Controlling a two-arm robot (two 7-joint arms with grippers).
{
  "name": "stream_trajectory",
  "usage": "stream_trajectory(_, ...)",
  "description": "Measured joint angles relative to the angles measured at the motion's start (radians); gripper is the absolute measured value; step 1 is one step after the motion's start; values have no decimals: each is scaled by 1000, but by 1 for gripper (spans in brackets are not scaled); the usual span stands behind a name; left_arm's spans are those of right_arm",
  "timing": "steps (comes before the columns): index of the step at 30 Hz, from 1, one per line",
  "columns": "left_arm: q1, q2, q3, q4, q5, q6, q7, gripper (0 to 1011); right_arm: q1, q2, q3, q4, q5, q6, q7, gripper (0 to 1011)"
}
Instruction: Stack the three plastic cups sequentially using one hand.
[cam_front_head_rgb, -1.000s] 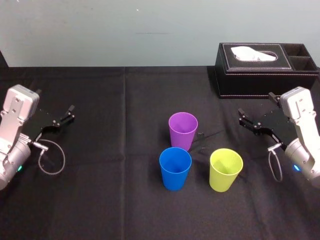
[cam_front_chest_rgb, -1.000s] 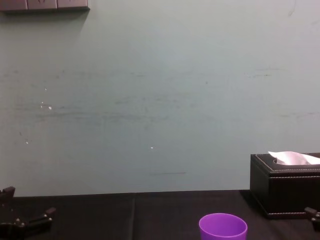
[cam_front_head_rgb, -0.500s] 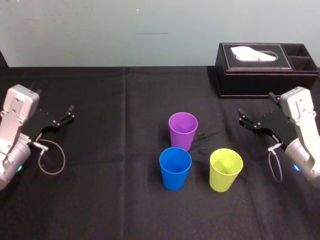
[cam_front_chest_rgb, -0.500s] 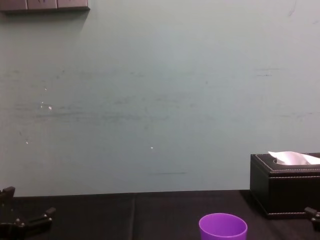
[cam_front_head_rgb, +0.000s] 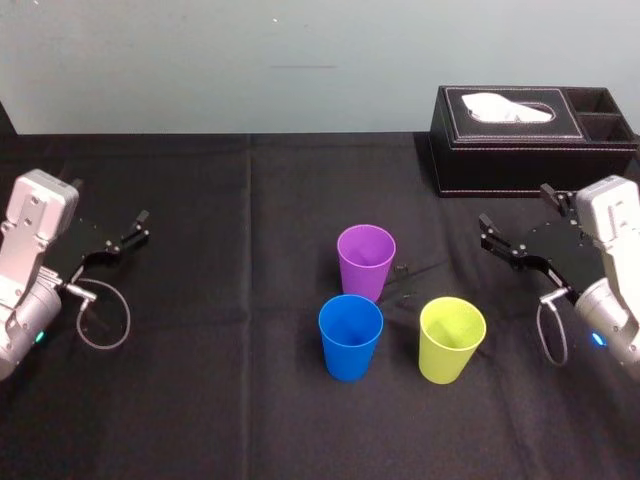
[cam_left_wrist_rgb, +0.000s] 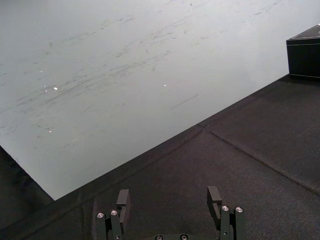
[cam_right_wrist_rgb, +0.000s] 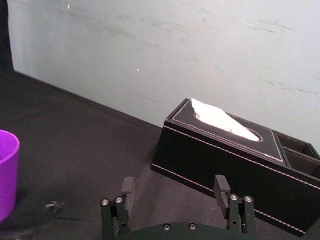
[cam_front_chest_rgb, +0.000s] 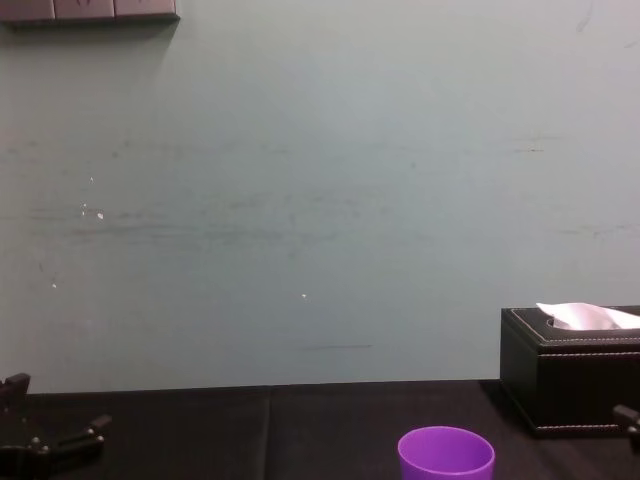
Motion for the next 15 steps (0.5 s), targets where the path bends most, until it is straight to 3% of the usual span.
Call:
stream_trajectory(6,0,0,0,0,0,0,0,1011,-73,21,57,-51,64,-56,39,1003)
stream_trajectory(15,0,0,0,0,0,0,0,1011,-196,75,141,-159,156,-83,103,1003)
